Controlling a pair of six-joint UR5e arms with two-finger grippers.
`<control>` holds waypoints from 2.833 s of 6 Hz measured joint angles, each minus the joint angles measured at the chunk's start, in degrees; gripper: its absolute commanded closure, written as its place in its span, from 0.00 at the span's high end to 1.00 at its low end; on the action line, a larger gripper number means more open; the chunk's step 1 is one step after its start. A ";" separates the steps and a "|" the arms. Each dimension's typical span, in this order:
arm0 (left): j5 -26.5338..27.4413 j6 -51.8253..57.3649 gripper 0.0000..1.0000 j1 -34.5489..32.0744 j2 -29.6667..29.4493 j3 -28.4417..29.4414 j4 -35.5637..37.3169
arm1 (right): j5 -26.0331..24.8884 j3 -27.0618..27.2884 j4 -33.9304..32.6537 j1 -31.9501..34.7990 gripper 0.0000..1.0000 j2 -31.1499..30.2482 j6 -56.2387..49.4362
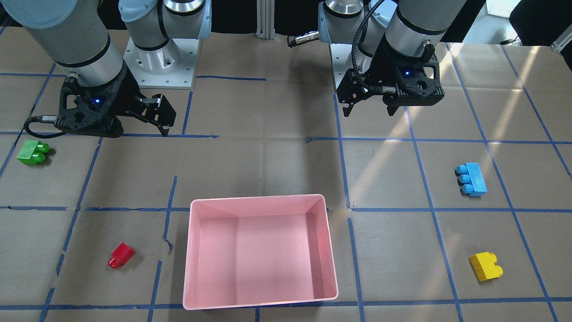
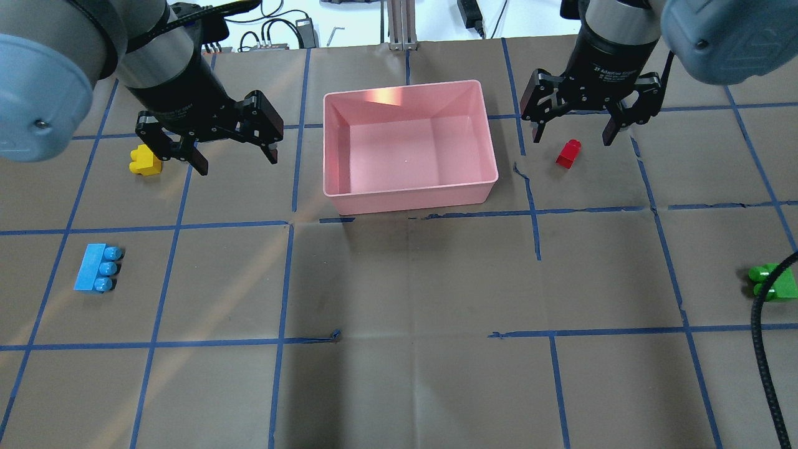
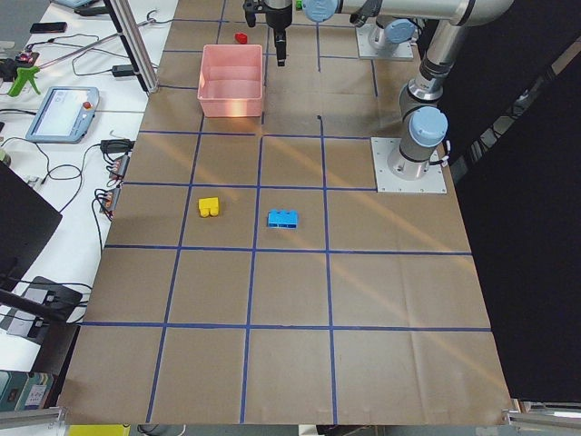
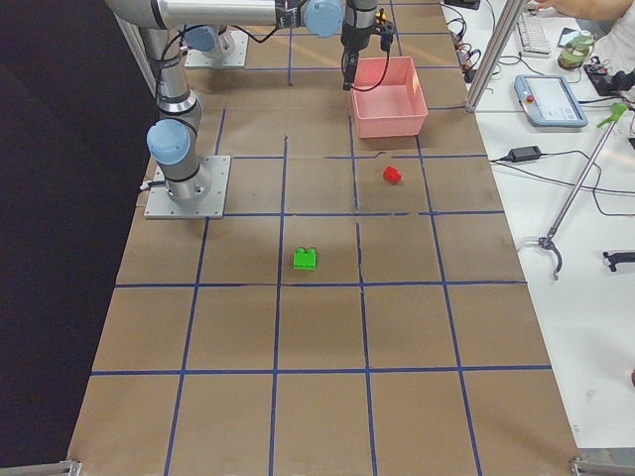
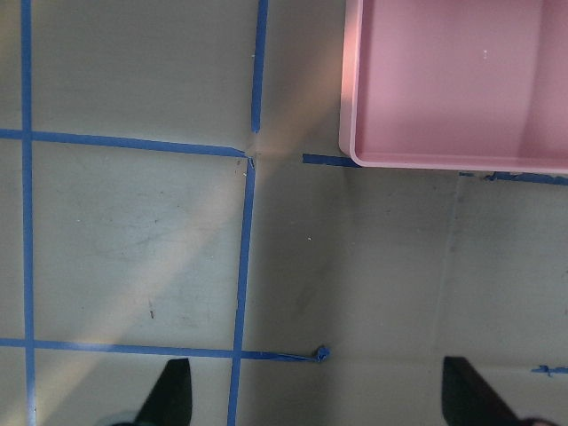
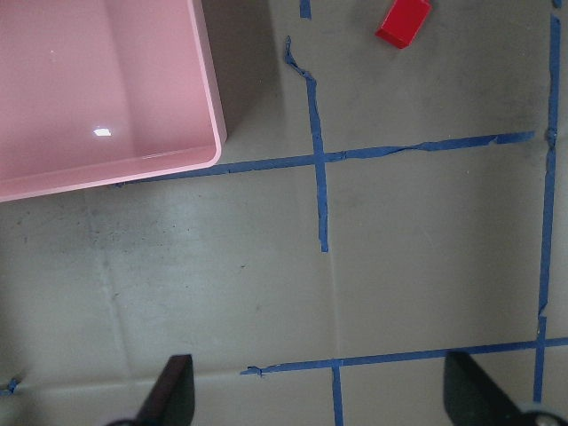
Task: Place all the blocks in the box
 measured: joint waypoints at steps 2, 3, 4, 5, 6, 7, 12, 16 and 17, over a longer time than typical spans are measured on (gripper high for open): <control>0.38 0.63 1.00 0.33 -0.10 -0.03 -0.71 | -0.14 -0.09 -0.58 -0.21 1.00 -0.04 -0.05; 1.02 1.61 1.00 0.82 -0.11 -0.06 -0.68 | -0.17 -0.20 -0.41 -0.34 1.00 -0.12 -0.25; 1.77 2.31 1.00 2.21 -0.37 -0.15 -0.56 | -0.03 -0.43 -0.24 -0.88 1.00 -0.17 -0.38; 3.79 3.29 1.00 5.53 -0.88 -0.61 -0.44 | 0.28 -0.62 -0.29 -2.05 1.00 -0.18 -0.54; 5.89 4.96 0.98 10.48 -1.45 -1.65 -0.27 | 0.30 -0.59 -0.47 -3.07 1.00 -0.22 -0.70; 6.80 8.13 0.92 16.18 -2.52 -3.27 -0.15 | -0.06 -0.28 -0.59 -3.70 1.00 -0.19 -0.85; 9.19 44.69 0.88 39.43 -11.08 -17.97 23.68 | -0.53 0.03 -0.98 -8.40 1.00 0.60 -6.61; 5.27 53.95 0.96 42.64 -18.61 -20.63 33.97 | -1.29 4.62 -4.52 -33.30 0.99 0.50 -38.62; 5.37 54.05 0.96 42.66 -20.78 -20.72 35.95 | -1.31 7.84 -8.99 -39.91 0.99 0.39 -46.93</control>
